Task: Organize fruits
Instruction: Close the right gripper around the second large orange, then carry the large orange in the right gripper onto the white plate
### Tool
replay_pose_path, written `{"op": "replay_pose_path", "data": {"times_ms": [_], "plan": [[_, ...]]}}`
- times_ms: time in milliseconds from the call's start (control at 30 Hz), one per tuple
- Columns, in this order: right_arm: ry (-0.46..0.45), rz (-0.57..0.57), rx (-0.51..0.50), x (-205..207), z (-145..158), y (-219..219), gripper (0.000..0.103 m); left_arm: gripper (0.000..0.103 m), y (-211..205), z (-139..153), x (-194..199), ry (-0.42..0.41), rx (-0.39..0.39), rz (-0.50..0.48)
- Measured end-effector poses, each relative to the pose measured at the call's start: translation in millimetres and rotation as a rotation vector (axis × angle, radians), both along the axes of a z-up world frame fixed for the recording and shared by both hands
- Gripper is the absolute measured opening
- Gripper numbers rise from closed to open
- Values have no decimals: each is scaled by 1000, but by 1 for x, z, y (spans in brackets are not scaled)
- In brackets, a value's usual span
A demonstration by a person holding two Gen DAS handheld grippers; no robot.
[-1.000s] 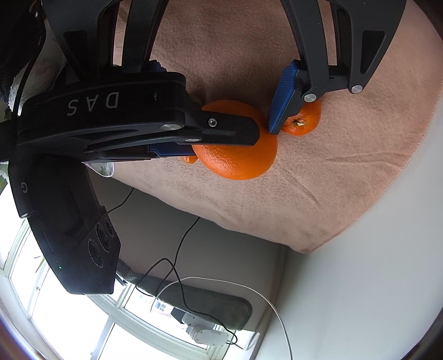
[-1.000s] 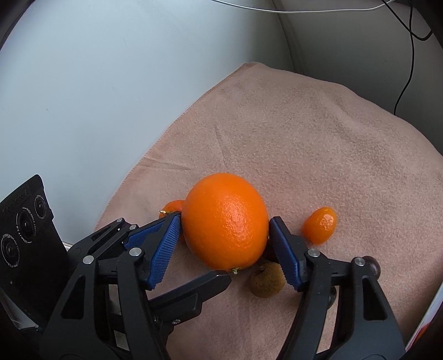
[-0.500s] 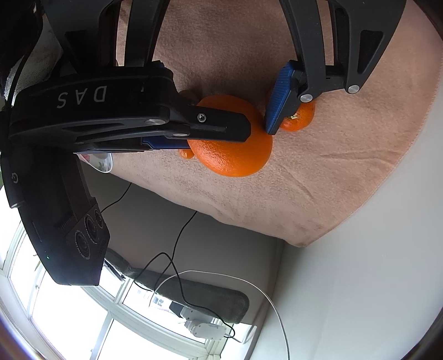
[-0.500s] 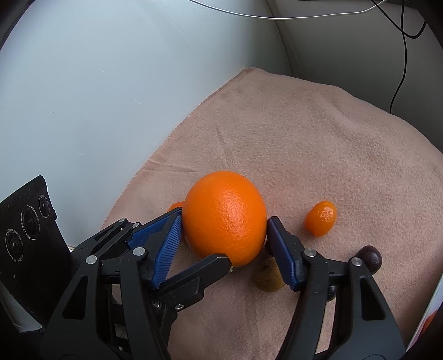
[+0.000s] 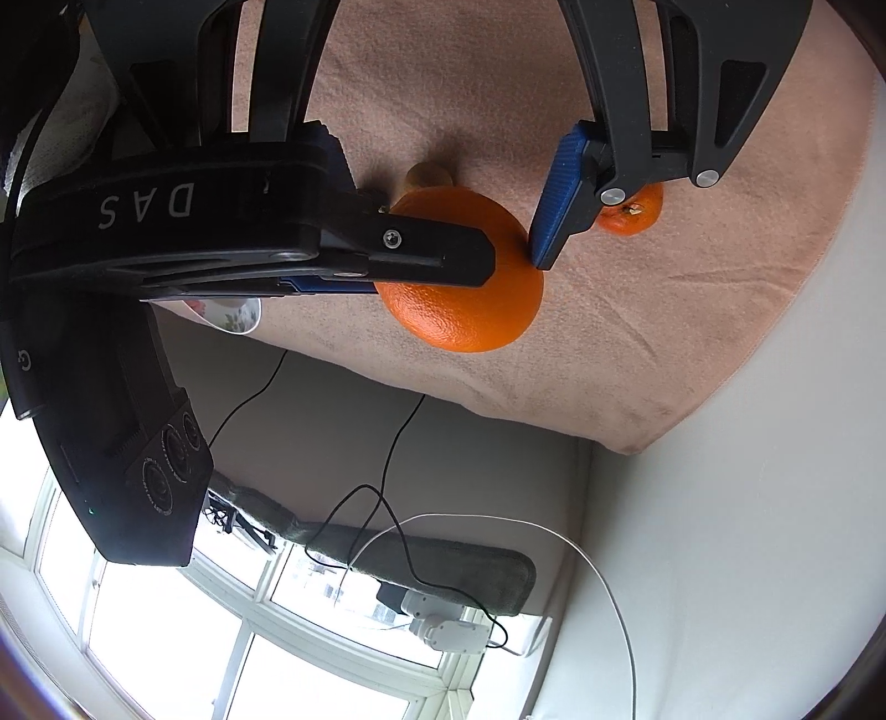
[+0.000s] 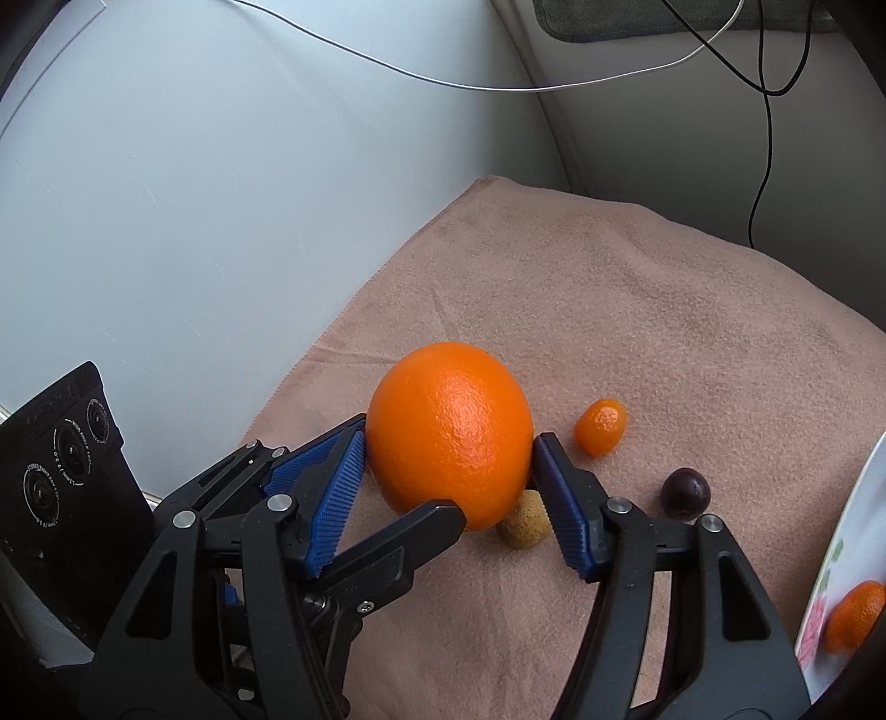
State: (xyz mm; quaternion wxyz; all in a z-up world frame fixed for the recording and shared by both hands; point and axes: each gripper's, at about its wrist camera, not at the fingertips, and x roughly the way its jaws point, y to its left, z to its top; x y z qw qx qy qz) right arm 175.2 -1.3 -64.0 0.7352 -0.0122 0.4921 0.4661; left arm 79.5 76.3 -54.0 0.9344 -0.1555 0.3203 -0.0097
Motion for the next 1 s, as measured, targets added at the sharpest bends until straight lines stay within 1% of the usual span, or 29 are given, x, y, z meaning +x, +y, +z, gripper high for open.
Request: {"op": "replay_pose_path", "data": {"times_ms": [367, 567, 1000], "plan": [[-22, -70, 16, 3, 15, -40, 65, 59, -38, 11, 12, -21, 6, -66], [-33, -117, 18, 9, 22, -71, 65, 59, -64, 16, 22, -30, 9, -116], [-36, -204, 12, 25, 26, -133, 65, 59, -112, 18, 46, -23, 10, -209]]}}
